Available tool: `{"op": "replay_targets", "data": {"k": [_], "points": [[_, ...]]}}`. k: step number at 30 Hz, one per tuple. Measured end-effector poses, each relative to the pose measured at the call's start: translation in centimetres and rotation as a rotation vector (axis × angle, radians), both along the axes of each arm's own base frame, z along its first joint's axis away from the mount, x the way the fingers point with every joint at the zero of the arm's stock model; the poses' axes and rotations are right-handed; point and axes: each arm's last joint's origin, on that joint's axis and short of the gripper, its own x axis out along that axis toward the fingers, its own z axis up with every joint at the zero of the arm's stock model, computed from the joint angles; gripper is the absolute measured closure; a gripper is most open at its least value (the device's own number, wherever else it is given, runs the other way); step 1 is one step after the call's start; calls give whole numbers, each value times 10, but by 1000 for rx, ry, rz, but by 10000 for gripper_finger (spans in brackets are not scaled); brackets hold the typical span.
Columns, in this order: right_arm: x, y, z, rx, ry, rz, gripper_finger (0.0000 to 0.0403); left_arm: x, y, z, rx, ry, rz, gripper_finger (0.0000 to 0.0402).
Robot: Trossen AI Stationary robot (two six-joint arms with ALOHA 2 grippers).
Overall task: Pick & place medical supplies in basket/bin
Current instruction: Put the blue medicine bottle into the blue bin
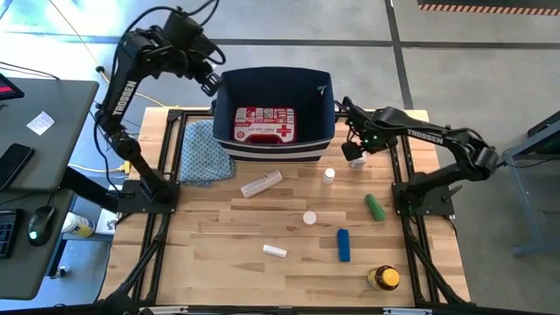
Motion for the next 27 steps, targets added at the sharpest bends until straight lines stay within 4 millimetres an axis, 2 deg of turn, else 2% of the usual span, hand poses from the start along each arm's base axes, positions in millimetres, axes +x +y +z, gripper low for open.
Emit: {"op": "replay_targets", "data": {"k": [10,27], "points": [[7,-7,-15,44,28,53,144,-3,-5,3,-24,-48,-36,341],[0,-17,-15,67,2,26,144,-7,-9,6,-11,-56,-39,341]]}}
